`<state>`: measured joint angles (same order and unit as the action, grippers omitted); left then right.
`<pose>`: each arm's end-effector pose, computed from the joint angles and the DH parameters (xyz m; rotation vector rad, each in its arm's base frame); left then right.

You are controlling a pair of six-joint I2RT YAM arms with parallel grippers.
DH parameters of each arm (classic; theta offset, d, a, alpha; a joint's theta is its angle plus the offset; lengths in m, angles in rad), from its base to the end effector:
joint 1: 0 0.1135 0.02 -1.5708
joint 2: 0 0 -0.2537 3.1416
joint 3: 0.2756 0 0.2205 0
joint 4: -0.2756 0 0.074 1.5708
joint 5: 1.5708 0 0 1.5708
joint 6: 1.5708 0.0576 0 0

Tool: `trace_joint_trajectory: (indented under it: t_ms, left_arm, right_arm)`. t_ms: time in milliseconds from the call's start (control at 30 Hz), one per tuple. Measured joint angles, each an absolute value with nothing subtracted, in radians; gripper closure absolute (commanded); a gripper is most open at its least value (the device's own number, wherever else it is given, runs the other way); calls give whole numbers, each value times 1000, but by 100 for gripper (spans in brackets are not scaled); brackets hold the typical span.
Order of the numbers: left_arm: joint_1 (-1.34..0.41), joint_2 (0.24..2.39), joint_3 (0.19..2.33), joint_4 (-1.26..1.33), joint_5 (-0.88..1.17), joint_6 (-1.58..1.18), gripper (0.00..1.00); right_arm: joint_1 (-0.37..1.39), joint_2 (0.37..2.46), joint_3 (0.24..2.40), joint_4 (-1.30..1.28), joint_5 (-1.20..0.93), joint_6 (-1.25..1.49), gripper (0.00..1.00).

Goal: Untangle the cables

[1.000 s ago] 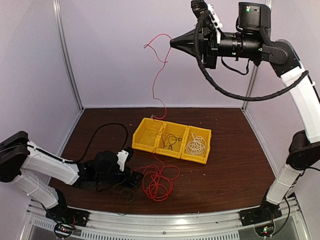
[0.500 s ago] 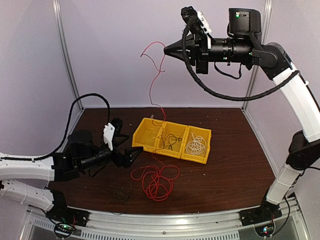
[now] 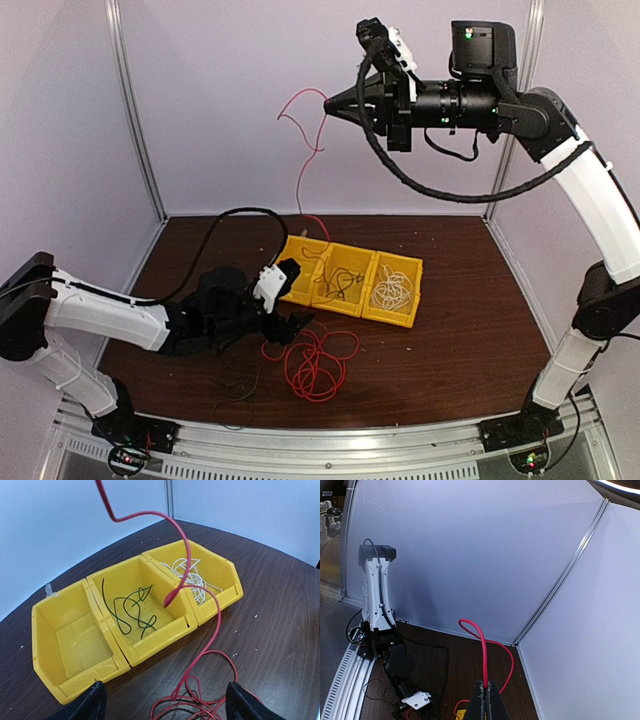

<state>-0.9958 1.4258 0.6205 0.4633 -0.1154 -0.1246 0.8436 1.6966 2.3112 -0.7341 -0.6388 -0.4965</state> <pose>0.1672 -0.2458 0.2091 0.7554 1.8126 -0.6395 0.1804 0.2544 0.5222 -1.4127 0.9987 0.7951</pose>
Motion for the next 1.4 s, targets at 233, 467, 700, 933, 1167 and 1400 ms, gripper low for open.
trace_joint_trajectory:
  t_ms: [233, 467, 700, 933, 1167, 1400]
  left_arm:
    - [-990, 1611, 758, 479, -131, -68, 56]
    - [-987, 1617, 769, 478, -167, -60, 97]
    - [-987, 1522, 794, 430, -119, -61, 100]
    - [-987, 1384, 1000, 369, -100, -36, 100]
    - [-987, 1353, 1295, 281, -81, 20, 100]
    - [-986, 1321, 1286, 256, -135, 39, 100]
  right_arm:
    - [844, 1695, 2308, -732, -636, -497, 100]
    - [821, 1668, 2257, -728, -609, -500, 100]
    - [764, 1633, 2103, -652, -562, -495, 100]
    - [677, 1643, 1945, -570, -545, -435, 100]
    - [638, 1644, 1937, -498, -557, -380, 100]
    - [640, 1644, 1873, -444, -581, -347, 100]
